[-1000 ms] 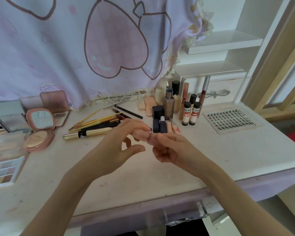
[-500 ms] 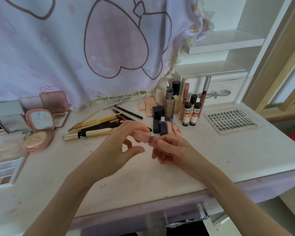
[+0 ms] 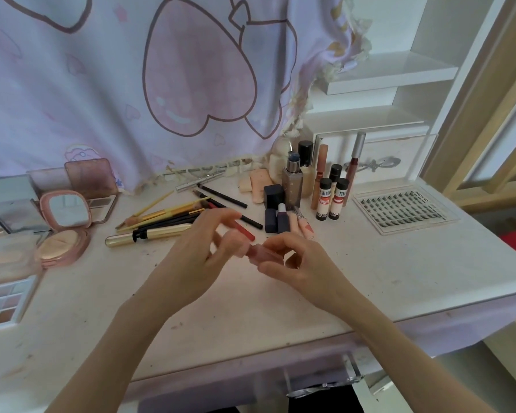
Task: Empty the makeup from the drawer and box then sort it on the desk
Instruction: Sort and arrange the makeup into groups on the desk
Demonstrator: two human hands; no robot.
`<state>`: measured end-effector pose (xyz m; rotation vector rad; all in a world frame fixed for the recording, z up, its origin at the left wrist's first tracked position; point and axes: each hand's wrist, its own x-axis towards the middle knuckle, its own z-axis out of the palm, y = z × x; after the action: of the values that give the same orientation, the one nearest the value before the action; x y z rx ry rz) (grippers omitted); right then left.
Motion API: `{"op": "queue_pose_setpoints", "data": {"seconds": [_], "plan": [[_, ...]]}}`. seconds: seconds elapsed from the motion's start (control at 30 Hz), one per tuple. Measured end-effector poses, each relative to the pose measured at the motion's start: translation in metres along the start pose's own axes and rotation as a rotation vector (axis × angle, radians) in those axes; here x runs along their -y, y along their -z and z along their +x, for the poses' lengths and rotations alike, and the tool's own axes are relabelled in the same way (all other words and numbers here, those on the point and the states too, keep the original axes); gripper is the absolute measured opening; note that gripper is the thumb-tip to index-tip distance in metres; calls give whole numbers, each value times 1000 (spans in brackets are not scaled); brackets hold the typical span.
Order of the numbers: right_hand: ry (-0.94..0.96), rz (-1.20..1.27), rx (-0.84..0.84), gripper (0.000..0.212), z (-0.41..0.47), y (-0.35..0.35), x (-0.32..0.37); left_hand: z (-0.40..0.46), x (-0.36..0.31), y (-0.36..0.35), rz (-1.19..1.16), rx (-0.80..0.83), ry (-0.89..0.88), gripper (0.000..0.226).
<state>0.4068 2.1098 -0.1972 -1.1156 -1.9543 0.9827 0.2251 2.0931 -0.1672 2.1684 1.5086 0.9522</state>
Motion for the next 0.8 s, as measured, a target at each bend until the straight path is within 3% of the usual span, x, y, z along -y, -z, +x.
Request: {"op": "queue_pose_setpoints", "data": {"seconds": [0.13, 0.27, 0.4, 0.5, 0.67, 0.73, 0.8], "plan": [[-34, 142, 59, 16, -1, 9, -1, -1, 9, 1, -56, 100, -221, 24], [-28, 74, 66, 19, -1, 9, -3, 3, 7, -5, -8, 58, -199, 18], [8, -74, 6, 27, -4, 9, -6, 7, -3, -14, 21, 50, -22, 24], [68, -119, -63, 24, -5, 8, -7, 11, -8, -17, 75, -55, 61, 20], [136, -216, -116, 23, -5, 4, -7, 14, -12, -23, 216, -227, 72, 48], [135, -257, -150, 20, -4, 4, -10, 16, -14, -22, 288, -207, 96, 57], [129, -236, -185, 17, -4, 5, -13, 17, -11, -20, 201, -99, 64, 44]]}}
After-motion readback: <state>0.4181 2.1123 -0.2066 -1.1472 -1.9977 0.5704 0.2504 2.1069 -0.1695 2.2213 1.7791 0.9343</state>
